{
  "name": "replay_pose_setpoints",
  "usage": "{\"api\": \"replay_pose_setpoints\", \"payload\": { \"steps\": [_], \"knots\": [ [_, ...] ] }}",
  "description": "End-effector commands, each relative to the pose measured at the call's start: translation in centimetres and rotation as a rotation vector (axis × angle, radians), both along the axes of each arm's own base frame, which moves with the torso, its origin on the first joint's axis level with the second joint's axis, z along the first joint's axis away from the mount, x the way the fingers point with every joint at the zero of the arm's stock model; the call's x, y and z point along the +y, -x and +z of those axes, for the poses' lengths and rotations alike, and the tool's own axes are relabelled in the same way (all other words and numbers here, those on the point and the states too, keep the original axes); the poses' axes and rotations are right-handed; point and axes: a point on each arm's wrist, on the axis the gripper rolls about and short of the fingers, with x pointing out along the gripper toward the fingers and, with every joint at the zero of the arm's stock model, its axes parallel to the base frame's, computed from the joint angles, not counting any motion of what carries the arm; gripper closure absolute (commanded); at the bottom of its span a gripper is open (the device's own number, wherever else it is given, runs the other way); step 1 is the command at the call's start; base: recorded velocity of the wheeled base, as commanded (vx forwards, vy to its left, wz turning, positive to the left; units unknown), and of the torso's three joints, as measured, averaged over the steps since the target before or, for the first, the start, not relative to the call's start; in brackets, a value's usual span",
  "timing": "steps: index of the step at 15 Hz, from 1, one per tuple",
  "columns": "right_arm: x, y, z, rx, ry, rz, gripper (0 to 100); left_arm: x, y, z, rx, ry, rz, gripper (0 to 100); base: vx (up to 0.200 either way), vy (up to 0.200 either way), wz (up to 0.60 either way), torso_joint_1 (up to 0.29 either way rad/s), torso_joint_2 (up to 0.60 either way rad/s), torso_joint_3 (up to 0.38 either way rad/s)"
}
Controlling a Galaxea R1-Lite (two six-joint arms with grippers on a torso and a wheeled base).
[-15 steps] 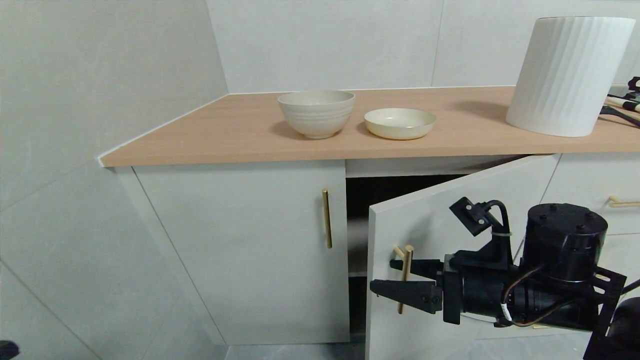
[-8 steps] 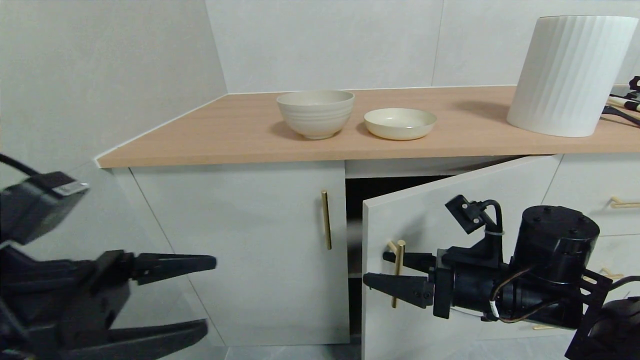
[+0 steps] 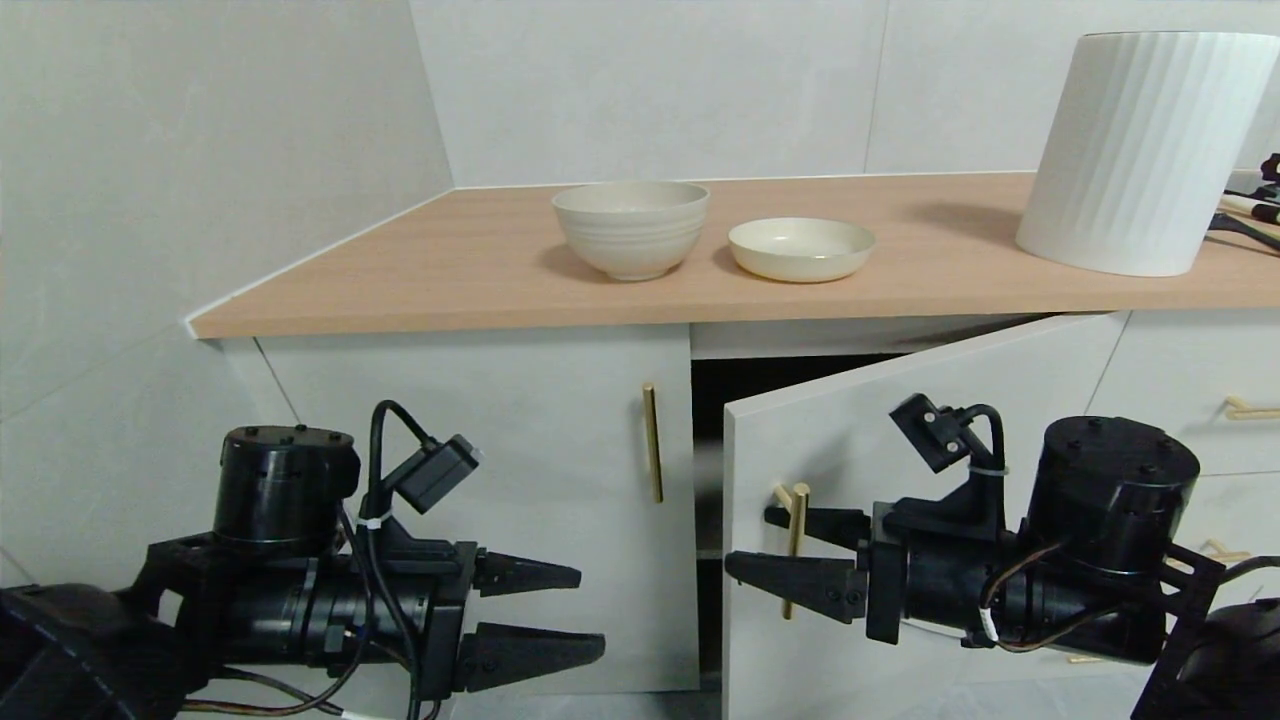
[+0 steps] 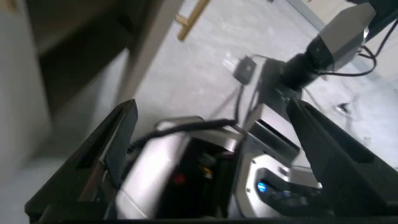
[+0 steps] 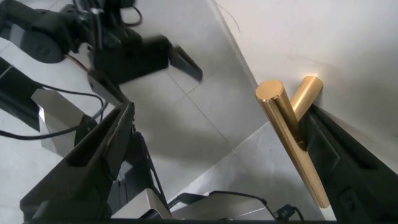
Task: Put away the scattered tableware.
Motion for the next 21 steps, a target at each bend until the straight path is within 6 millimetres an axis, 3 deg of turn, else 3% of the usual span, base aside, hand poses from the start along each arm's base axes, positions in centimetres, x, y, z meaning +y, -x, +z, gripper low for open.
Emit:
{"api": "replay_pose_setpoints", "payload": {
  "steps": [1,2,3,10,11,12,14,15,21],
  "knots": [
    [0.1,0.0,-0.2,0.01,0.008,0.001,0,-0.6,0.0,-0.8,0.035,-0.009,-0.019,0,0.0,0.0,0.0,0.0,0.0,0.0],
    [0.0,0.0,-0.2,0.01,0.008,0.001,0,-0.6,0.0,-0.7,0.031,-0.008,-0.024,0,0.0,0.0,0.0,0.0,0.0,0.0],
    [0.0,0.0,-0.3,0.012,0.009,0.001,0,-0.7,0.1,-0.5,0.026,-0.006,-0.026,100,0.0,0.0,0.0,0.0,0.0,0.0],
    [0.2,0.4,-0.3,0.013,0.011,0.013,0,-1.7,-2.0,1.9,-0.004,0.1,0.076,100,0.0,0.0,0.0,0.0,0.0,0.0],
    [0.2,0.5,-0.2,0.011,0.01,0.014,0,-2.1,-2.4,1.8,-0.015,0.101,0.111,100,0.0,0.0,0.0,0.0,0.0,0.0],
    [0.2,0.5,-0.2,0.011,0.01,0.014,0,-4.1,-4.5,0.3,-0.084,0.084,0.232,100,0.0,0.0,0.0,0.0,0.0,0.0],
    [0.3,0.6,-0.2,0.011,0.01,0.019,0,-7.5,-6.3,-1.7,-0.186,0.098,0.32,100,0.0,0.0,0.0,0.0,0.0,0.0],
    [0.3,0.7,-0.2,0.011,0.01,0.022,0,-8.3,-5.9,-1.8,-0.199,0.112,0.293,100,0.0,0.0,0.0,0.0,0.0,0.0],
    [-0.1,1.1,0.1,0.006,0.003,0.022,0,-9.2,-5.8,-2.1,-0.219,0.114,0.274,100,0.0,0.0,0.0,0.0,0.0,0.0]
  ]
}}
